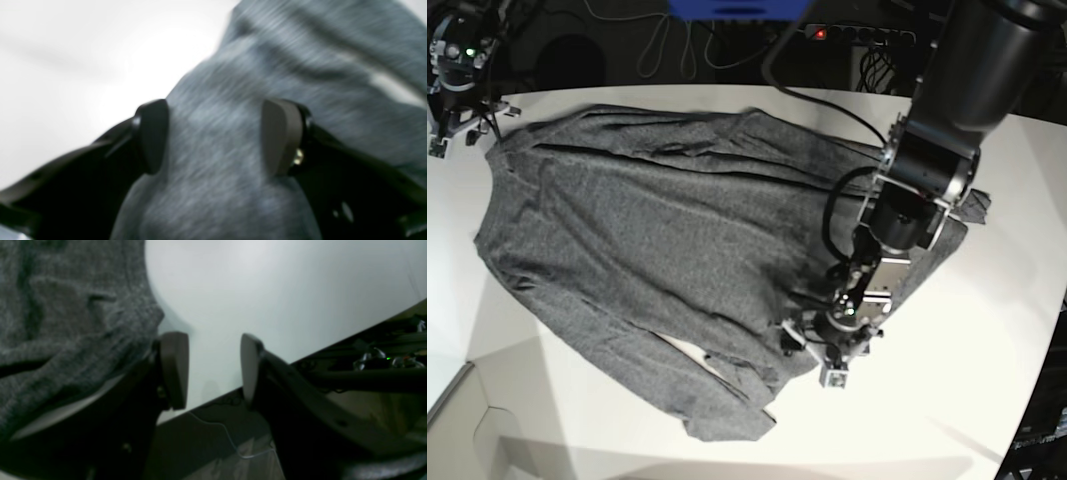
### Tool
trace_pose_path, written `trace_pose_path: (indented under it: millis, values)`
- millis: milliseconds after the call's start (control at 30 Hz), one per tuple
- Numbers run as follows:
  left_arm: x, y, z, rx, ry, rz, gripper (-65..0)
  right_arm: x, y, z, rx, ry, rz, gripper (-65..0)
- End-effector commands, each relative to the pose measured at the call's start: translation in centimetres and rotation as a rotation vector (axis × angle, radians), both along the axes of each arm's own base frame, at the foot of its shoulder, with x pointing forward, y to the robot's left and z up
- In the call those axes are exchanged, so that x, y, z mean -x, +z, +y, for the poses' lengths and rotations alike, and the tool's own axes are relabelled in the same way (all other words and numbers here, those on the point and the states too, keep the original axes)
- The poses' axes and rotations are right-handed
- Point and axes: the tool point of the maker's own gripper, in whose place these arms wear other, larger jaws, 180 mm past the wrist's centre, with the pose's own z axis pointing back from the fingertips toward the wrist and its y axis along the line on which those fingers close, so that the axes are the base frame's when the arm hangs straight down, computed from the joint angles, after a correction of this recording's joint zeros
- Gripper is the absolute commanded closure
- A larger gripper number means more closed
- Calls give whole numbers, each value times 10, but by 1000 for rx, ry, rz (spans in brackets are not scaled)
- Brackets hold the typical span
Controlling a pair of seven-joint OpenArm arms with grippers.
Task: Layout the t-shirt on the table in an organized manner, then fold the t-shirt properly
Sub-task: 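Grasp the shirt hem near the middle with the left gripper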
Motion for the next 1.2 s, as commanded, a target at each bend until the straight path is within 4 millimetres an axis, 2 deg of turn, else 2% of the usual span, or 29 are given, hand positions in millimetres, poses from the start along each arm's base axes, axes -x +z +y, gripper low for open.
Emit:
trace_pose_path:
  millis: [0,333,467,633,667,733,867,967,1033,1133,1167]
  values:
    - [-25,37,-7,23,-4,-106,-426,-4,11,-5,33,10,-26,-262]
    - [-25,36,11,5,16,-105,-426,-4,10,-5,32,11,-26,-262]
    - [-13,19,12,0,14,-77,-426,-5,10,-5,32,11,-27,-262]
    - [-6,10,9,5,8,-60,-415,-5,10,-5,32,11,-27,-262]
    - [-5,9,9,6,7,-57,-391,-5,10,-5,33,11,-26,-262]
    - [-3,6,9,6,9,-52,-291,-3,10,-6,34,12,-22,-261]
    - [0,2,11,14,22,-44,-1,-3,10,-6,35,10,-22,-261]
    - [-2,6,10,18,22,-54,-18,-3,10,-6,35,10,-22,-261]
    - [-5,12,7,25,17,-70,0,-4,10,-6,35,10,-23,-261]
    - [-18,47,-10,47,-26,-166,-1,-4,10,-6,35,10,-25,-261]
    - [-16,52,-12,48,-40,-188,-1,-4,10,-6,35,10,-25,-261]
